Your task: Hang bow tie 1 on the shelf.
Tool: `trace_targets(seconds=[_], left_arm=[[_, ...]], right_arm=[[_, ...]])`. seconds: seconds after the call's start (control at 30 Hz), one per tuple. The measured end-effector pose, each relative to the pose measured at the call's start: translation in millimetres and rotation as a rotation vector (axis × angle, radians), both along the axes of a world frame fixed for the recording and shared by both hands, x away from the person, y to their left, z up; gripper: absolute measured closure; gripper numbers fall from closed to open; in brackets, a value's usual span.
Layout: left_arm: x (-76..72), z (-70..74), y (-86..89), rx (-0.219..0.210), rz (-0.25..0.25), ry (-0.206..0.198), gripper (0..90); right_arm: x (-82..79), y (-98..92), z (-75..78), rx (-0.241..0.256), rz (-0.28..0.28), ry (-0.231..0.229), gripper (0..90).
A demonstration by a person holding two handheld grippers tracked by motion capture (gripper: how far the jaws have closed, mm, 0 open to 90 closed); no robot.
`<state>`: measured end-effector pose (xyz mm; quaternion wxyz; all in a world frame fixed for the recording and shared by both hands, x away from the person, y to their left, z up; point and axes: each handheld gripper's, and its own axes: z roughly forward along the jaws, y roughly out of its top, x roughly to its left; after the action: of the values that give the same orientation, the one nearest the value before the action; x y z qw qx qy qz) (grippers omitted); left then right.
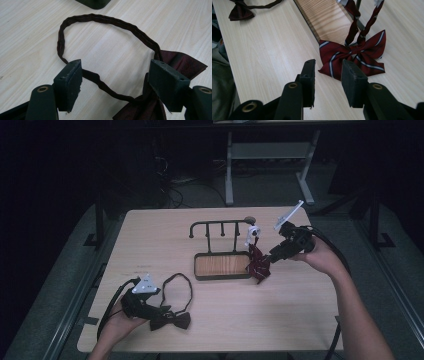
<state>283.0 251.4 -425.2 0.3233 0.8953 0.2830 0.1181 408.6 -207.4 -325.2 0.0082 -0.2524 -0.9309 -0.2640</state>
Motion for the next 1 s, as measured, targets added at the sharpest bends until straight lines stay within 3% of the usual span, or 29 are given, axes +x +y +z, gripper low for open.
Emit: trace_targets(seconds=[1.0], left_arm=[[1.0, -0.5, 1.6, 0.0, 0.006, 0.002, 28.0]], right_arm=[[-30.6, -11.8, -40.0, 0.047, -0.019, 0.002, 52.2]])
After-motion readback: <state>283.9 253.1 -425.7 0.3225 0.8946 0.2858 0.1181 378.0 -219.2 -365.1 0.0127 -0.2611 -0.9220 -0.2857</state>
